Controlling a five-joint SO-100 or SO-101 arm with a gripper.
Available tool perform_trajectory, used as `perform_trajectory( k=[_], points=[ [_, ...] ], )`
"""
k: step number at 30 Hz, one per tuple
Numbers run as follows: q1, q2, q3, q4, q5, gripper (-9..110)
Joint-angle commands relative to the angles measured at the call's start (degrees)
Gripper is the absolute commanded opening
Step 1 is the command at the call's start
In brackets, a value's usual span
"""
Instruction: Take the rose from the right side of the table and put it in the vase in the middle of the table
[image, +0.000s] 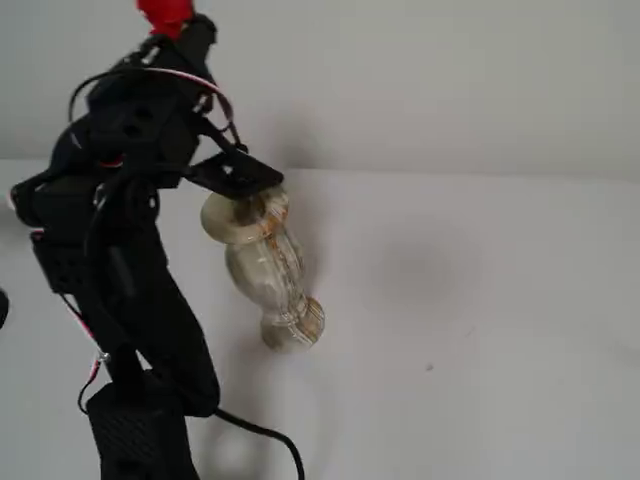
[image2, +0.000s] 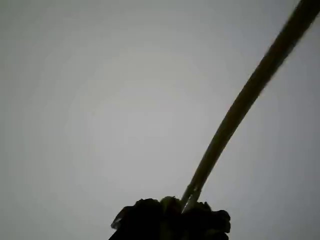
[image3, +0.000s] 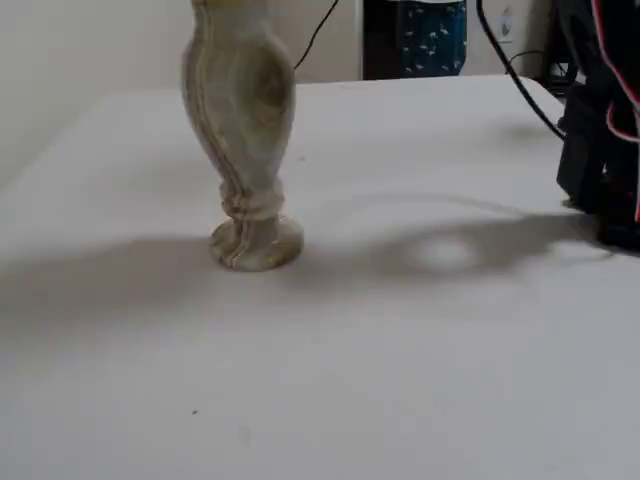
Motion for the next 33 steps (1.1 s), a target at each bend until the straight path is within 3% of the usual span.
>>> perform_trajectory(
  k=[1, 3, 10, 16, 20, 27, 33],
  points=[
    [1.8, -1.4, -1.5, 4.0, 0.4, 0],
    [1.7, -3.3, -1.5, 5.3, -0.4, 5],
    [4.0, -7.1, -1.6, 6.5, -2.7, 43],
    [6.0, -7.8, -1.6, 13.5, -8.3, 56],
    [6.5, -7.6, -1.6, 19.6, -13.6, 60],
    [4.0, -2.6, -1.6, 26.6, -35.8, 62],
    [1.6, 5.5, -1.6, 30.6, -47.7, 62]
  ],
)
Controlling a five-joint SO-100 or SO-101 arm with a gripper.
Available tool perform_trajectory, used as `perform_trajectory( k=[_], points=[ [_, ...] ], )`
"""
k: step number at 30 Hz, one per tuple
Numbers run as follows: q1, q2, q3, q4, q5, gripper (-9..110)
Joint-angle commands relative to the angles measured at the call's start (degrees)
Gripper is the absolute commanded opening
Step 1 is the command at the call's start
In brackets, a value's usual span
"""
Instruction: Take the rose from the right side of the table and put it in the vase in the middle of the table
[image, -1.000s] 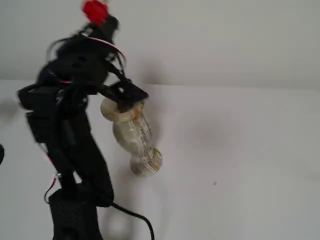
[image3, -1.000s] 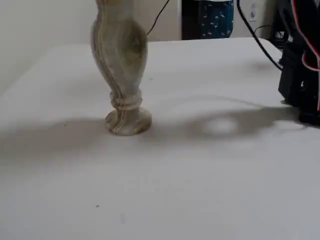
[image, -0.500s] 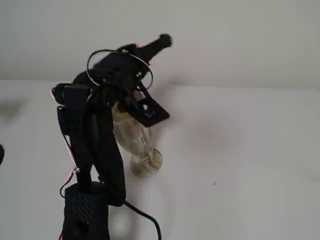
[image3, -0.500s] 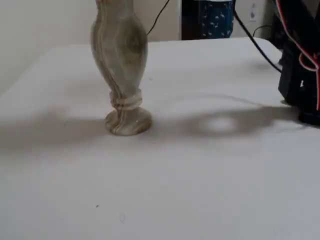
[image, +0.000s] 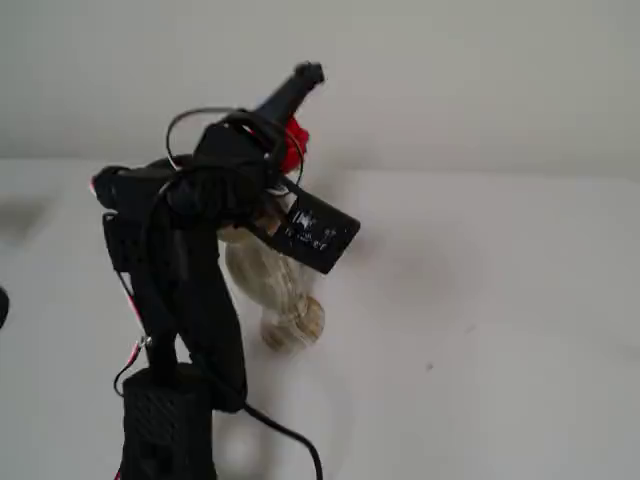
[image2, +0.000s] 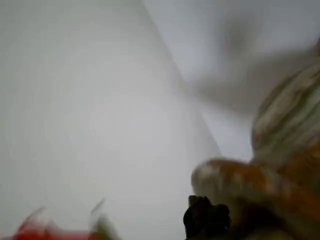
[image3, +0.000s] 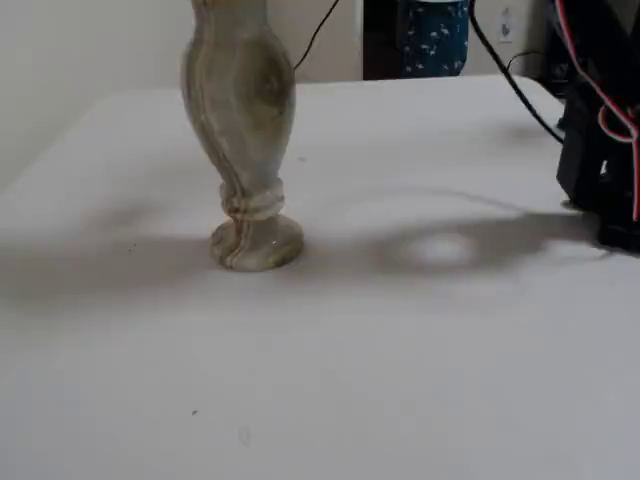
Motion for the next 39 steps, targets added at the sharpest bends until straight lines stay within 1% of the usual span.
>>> perform_trajectory(
  k=[1, 8, 10, 13, 16, 18, 20, 32, 34, 37, 39],
  points=[
    [-2.2, 11.2, -1.1, 2.0, -11.0, 62],
    [-5.4, 22.2, -1.1, 3.3, -20.4, 62],
    [-6.2, 25.8, -0.6, 3.4, -24.1, 58],
    [-7.2, 30.4, -0.6, 3.5, -31.6, 45],
    [-7.6, 35.0, -0.5, 3.5, -38.7, 28],
    [-6.8, 37.7, 0.2, 3.6, -41.0, 14],
    [-5.0, 42.5, 4.9, 3.6, -41.2, 1],
    [-1.9, 81.1, 43.4, 2.2, -43.9, 0],
    [-0.8, 89.2, 53.8, -0.8, -43.9, 0],
    [-0.2, 105.1, 76.3, -9.8, -44.1, 0],
    [0.8, 114.5, 88.8, -13.2, -44.3, 0]
  ],
)
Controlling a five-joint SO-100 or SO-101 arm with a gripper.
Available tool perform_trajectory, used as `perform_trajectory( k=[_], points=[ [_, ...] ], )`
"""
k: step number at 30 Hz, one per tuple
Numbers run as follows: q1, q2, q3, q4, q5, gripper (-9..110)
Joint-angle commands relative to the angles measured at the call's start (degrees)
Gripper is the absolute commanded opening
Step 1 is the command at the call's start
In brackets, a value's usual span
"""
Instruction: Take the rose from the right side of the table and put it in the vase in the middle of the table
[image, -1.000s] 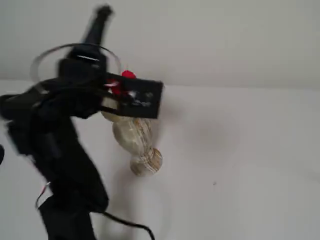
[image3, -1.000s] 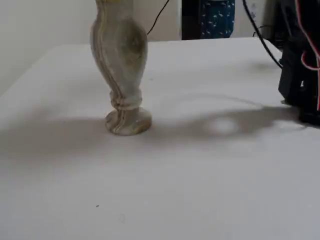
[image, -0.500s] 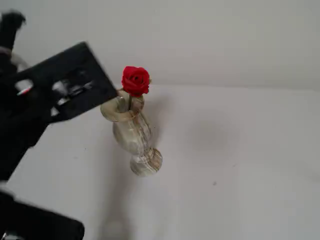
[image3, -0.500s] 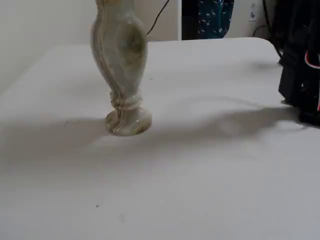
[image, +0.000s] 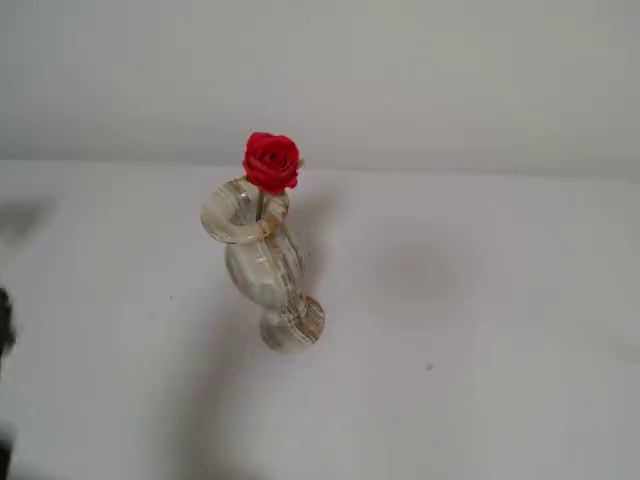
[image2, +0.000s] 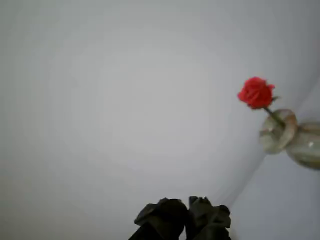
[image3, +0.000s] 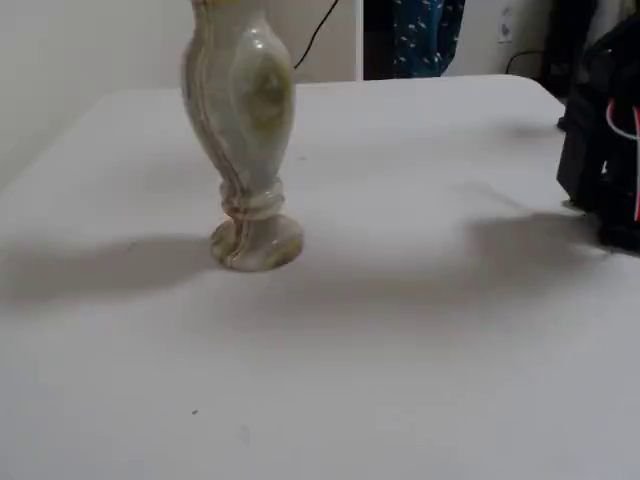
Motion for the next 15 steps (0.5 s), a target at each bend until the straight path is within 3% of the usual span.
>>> perform_trajectory(
  k=[1, 6, 15],
  points=[
    [2.0, 21.1, 31.4, -8.5, -0.6, 0],
    [2.6, 36.9, 51.0, -8.1, 0.4, 0],
    [3.1, 36.9, 61.4, 0.9, 4.7, 0]
  ],
)
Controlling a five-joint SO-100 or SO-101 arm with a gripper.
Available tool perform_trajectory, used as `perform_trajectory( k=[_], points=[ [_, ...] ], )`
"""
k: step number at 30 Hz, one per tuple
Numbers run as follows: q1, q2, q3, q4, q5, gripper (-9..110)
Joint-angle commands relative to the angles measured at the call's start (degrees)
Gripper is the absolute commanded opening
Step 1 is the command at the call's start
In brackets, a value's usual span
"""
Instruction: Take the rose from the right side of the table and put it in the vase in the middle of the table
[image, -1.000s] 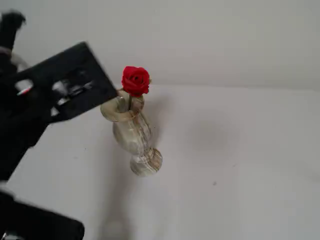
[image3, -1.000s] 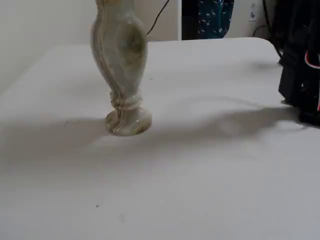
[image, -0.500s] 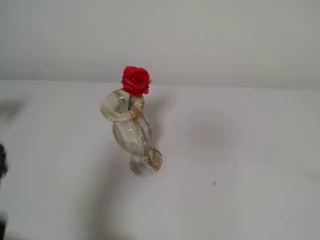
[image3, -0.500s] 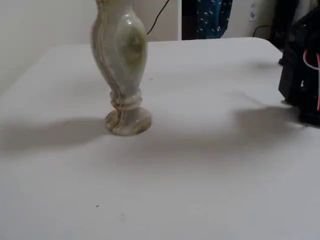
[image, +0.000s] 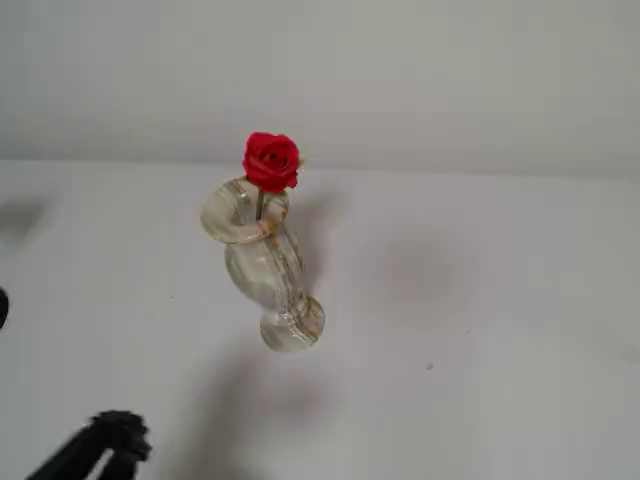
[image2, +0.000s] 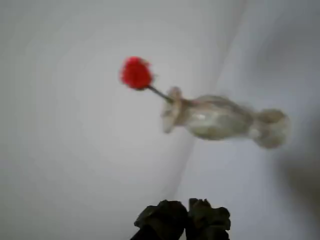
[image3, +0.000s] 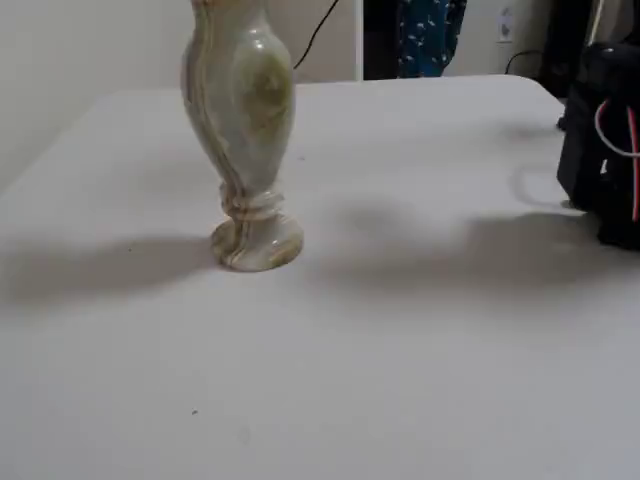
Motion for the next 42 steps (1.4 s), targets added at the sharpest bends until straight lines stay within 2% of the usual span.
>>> perform_trajectory(
  k=[1, 21, 42],
  points=[
    [0.2, 1.0, 7.1, 2.2, 1.1, 0],
    [2.1, 1.0, 46.1, -9.9, 0.4, 0],
    [7.1, 0.9, 64.9, -20.7, 0.9, 0]
  ],
)
